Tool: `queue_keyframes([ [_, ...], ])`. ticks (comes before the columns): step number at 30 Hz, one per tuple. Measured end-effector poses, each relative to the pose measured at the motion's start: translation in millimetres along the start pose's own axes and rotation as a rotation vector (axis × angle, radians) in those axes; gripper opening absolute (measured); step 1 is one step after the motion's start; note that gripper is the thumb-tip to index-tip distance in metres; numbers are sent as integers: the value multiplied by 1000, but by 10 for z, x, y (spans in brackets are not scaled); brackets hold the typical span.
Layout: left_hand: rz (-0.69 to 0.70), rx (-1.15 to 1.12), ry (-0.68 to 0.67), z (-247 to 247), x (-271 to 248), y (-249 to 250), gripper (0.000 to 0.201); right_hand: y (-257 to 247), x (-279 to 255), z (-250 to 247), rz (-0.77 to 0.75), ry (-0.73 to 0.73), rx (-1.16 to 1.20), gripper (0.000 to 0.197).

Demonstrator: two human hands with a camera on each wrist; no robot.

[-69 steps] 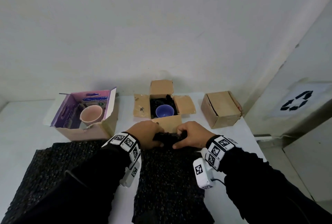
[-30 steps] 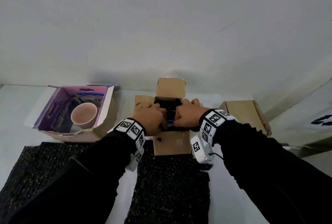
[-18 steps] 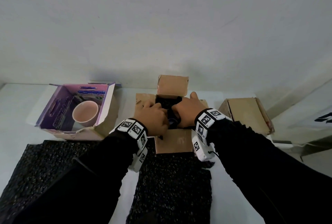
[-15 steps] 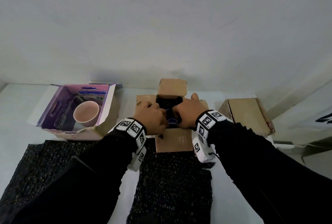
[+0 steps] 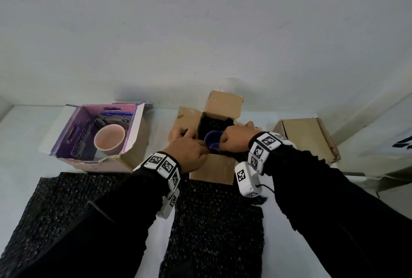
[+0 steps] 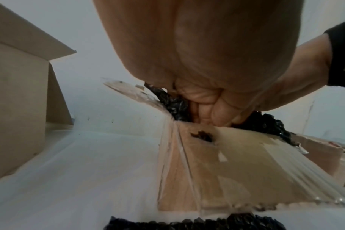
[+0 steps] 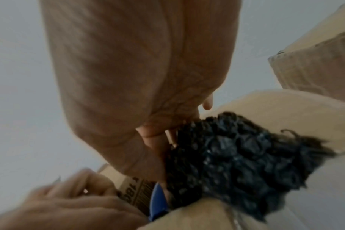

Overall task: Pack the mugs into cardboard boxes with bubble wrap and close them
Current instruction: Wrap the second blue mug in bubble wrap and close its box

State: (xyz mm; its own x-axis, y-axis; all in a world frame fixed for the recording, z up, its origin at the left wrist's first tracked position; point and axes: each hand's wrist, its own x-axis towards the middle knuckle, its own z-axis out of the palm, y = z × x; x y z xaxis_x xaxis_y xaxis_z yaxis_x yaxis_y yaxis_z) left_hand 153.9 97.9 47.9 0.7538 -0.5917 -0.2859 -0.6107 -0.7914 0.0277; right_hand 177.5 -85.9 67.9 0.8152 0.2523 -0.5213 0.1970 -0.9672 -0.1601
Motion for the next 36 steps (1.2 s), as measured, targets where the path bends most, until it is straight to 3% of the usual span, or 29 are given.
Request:
queue_keyframes([
  [3,-19,-43,0,14,8,21,56,46,-31,-49,-29,-38,-17,22],
  [6,-48,-95,34,33,35,6,38,40,-32,15,-60,37,-72,14],
  [9,-29,-89,5,36,49,6,42,27,29,101,-42,145,-75,15],
  [13,30,-30,12,73,51,-10,42,23,74,176,-63,250,-244,7],
  [18,74,58,140,171,86,-55,44,59,54,236,-74,334,-286,11],
  [22,31,75,340,191,93,-42,43,173,-49,224,-97,328,-62,7],
  [26,-156,-37,494,220,49,-110,63,253,-215,397,-112,529,-225,49],
  [28,-165,-169,519,247,49,-138,67,246,-287,519,-132,545,-286,63],
  [32,-53,-249,542,210,42,-132,40,260,-322,654,-216,624,-207,45],
  [34,-44,-132,457,168,49,-124,42,276,-327,653,-235,603,-180,39],
  [36,-43,29,378,162,61,-123,48,280,-323,622,-227,539,-200,50],
])
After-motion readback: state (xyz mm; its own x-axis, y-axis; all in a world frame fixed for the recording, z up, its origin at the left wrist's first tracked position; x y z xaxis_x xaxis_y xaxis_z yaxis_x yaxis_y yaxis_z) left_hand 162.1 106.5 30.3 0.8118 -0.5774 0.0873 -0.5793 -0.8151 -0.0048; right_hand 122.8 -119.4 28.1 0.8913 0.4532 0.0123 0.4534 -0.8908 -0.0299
